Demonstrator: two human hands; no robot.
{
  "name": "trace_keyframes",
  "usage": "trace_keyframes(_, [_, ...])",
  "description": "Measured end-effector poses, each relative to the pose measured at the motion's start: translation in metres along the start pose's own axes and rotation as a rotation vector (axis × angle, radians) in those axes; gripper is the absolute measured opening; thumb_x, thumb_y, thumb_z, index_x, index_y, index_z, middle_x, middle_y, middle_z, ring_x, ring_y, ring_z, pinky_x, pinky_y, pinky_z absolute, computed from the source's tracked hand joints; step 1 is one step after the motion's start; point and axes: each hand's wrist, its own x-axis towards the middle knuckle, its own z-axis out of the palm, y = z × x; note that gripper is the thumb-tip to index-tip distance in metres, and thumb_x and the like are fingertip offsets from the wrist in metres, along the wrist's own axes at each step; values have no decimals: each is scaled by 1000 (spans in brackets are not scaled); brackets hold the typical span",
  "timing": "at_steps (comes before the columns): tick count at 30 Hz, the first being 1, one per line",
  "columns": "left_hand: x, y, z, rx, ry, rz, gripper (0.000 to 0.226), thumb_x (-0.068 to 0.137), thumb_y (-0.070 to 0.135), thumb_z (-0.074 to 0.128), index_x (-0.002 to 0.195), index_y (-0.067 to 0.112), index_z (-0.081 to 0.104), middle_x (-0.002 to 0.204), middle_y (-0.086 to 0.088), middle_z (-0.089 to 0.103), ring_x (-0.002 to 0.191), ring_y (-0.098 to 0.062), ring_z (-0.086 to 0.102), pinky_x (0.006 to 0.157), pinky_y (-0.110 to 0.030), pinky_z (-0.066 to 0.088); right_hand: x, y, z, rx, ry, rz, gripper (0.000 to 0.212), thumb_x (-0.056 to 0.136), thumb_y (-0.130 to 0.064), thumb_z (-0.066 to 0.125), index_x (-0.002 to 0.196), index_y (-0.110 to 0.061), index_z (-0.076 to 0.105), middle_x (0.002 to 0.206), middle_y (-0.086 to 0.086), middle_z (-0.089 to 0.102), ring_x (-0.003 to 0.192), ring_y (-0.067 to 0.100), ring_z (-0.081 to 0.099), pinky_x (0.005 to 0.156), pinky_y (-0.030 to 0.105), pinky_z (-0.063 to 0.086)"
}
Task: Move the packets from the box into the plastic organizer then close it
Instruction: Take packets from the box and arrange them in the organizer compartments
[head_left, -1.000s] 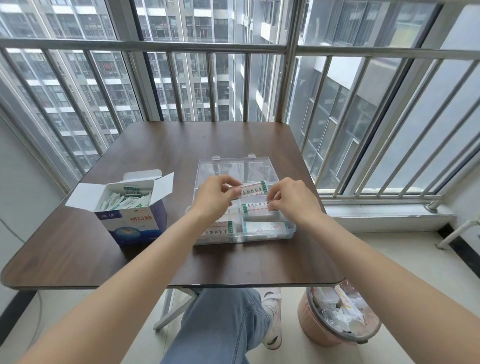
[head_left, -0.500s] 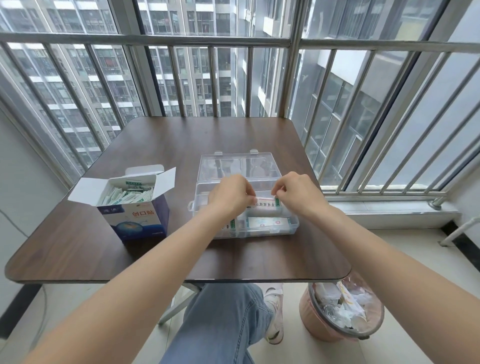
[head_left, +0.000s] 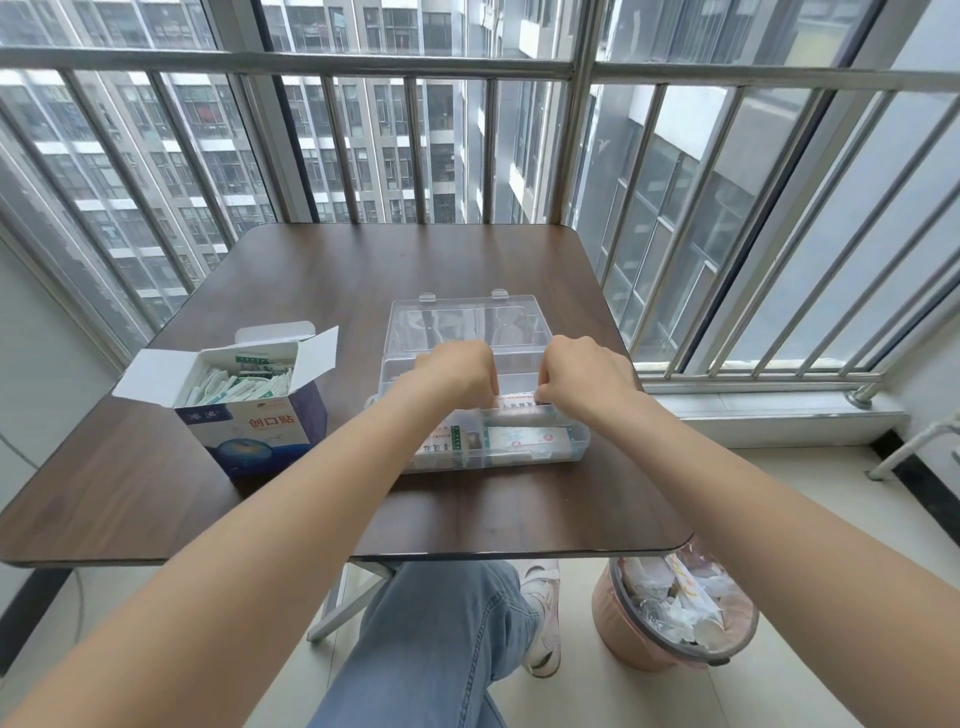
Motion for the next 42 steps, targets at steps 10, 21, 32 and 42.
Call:
trace_keyframes(10, [0,2,1,34,50,-42,27,86,24,68,110,13,64,107,-5,65,104,-26,57,85,-37,41,-1,-5,-4,-60,-36,-15,20,87,-10,59,107,-14,62,104,8,65,98,27,61,70,28,37])
trace_keyframes(21, [-10,-1,-2,-29,99,-23,23,86,24,67,104,9,66,107,-8,67,101,-28,59,86,-38,49,-8,0,-14,57,-47,21,11,86,-17,59,95,-11,61,81,5,57,90,28,63,70,30,43])
trace_keyframes(32, [-104,-48,-32,-328,648,289,17,91,17,56,105,15,65,90,4,52,77,-12,51,80,-25,43,-49,-33,-23,398,313,-306,36,89,-13,55,125,-16,57,119,5,56,97,15,57,87,18,36])
trace_keyframes(42, [-130,-169,-62,138,167,7,95,77,33,71,151,15,13,156,-7,17,141,-25,17,113,-31,17,-55,-151,-28,276,210,-597,31,96,-17,49,125,-10,59,131,5,57,121,19,50,104,28,34])
